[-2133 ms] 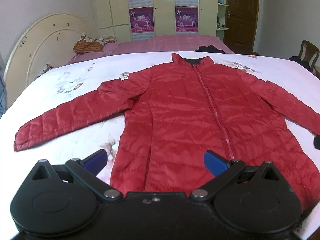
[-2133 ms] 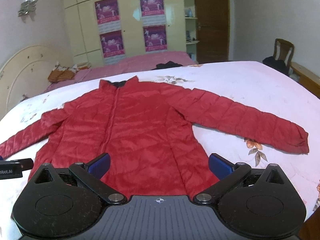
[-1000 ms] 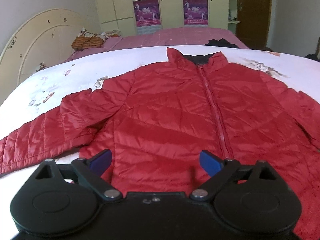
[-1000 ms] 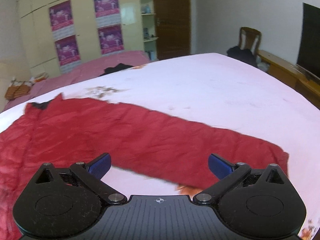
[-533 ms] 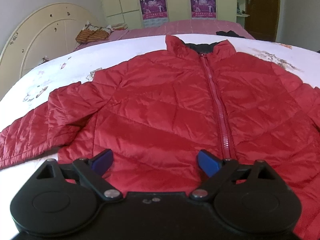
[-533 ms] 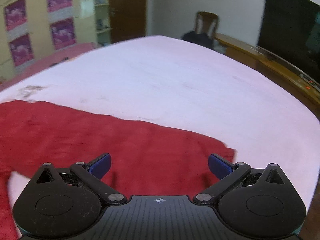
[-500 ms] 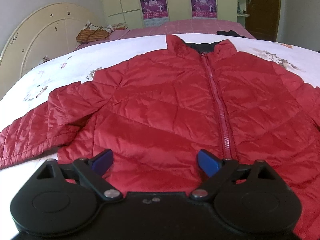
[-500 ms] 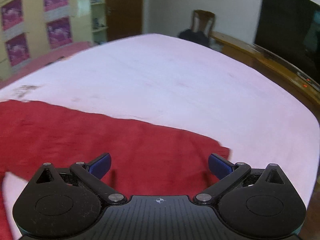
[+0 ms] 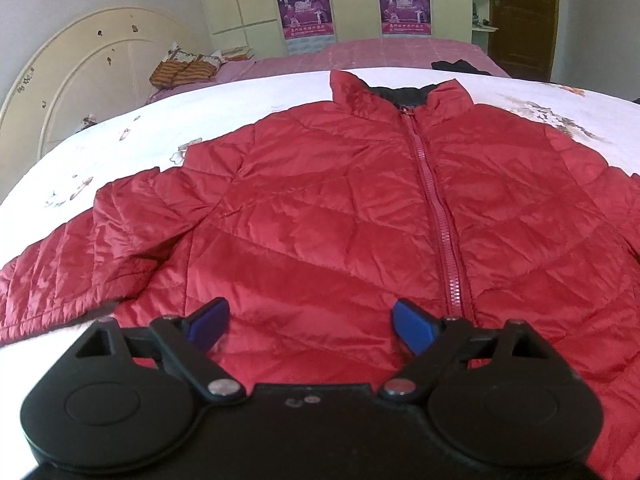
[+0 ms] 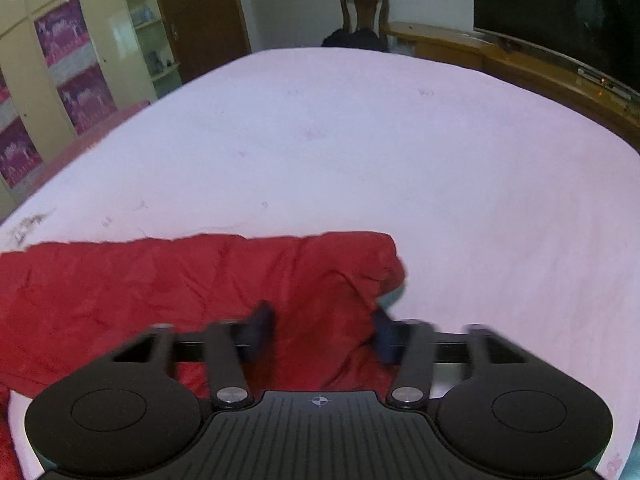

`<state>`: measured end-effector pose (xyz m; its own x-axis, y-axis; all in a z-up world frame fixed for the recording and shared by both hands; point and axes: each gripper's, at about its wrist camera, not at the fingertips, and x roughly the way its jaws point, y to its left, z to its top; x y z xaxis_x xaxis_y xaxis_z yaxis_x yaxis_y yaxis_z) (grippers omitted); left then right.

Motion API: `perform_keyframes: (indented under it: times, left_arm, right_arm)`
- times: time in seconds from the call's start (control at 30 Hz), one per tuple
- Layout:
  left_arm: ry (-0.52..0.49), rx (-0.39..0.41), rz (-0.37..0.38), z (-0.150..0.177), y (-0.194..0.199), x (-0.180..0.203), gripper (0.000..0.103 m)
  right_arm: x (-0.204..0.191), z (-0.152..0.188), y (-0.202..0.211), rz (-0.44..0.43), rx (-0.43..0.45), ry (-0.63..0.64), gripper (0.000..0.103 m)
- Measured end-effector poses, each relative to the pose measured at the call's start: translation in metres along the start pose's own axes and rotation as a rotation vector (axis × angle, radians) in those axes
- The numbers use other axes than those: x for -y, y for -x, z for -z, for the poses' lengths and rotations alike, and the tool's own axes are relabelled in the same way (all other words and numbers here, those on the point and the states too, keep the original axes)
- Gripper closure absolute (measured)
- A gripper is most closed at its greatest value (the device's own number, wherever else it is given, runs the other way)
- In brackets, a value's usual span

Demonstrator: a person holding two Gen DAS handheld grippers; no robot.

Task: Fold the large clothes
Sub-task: 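Move the right tool to the jacket sleeve cuff and close on it, then lift the sleeve cuff with the right tool and fold it across the jacket body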

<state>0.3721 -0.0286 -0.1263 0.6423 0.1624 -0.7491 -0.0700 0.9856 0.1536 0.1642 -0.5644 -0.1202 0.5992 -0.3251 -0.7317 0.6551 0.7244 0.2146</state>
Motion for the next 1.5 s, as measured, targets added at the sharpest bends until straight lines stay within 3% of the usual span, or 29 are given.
perform_keyframes:
  times: [0.03,0.07,0.2,0.33,0.57,0.73,1.0,1.13,1.33,1.4,1.47,1.5]
  left_arm:
    - [-0.001,0.001,0.005,0.0,0.001,-0.001,0.017]
    - [-0.001,0.002,0.01,0.0,0.002,-0.001,0.018]
    - [0.002,0.019,0.019,-0.003,0.009,-0.006,0.018]
    - [0.015,0.051,0.024,-0.007,0.021,-0.02,0.018]
    - [0.027,0.106,0.041,-0.012,0.038,-0.059,0.018]
    - [0.061,0.111,0.046,-0.01,0.042,-0.094,0.018]
    - [0.123,0.092,0.023,0.0,0.039,-0.148,0.018]
    - [0.145,0.088,0.011,0.004,0.037,-0.163,0.017]
    - [0.157,0.087,0.031,0.005,0.035,-0.17,0.015]
    - [0.161,0.086,0.047,0.005,0.034,-0.168,0.013]
    - [0.167,0.083,0.081,0.003,0.034,-0.165,0.011]
    - [0.167,0.084,0.096,0.003,0.034,-0.162,0.01]
  right_arm:
    - [0.001,0.0,0.003,-0.013,0.002,-0.004,0.083]
    - [-0.002,-0.002,0.006,-0.019,0.007,-0.002,0.086]
    - [-0.024,-0.01,0.022,-0.071,0.057,0.027,0.087]
    - [-0.07,-0.022,0.035,-0.173,0.092,0.097,0.087]
    - [-0.193,-0.022,0.05,-0.379,0.115,0.25,0.087]
    - [-0.287,0.003,0.062,-0.514,0.094,0.346,0.087]
    - [-0.416,0.073,0.065,-0.7,-0.043,0.48,0.087]
    - [-0.46,0.113,0.06,-0.741,-0.127,0.53,0.087]
    - [-0.501,0.14,0.04,-0.773,-0.241,0.562,0.087]
    - [-0.506,0.143,0.036,-0.779,-0.269,0.561,0.08]
    - [-0.508,0.144,0.035,-0.795,-0.275,0.539,0.018]
    - [-0.506,0.142,0.038,-0.798,-0.248,0.53,0.013]
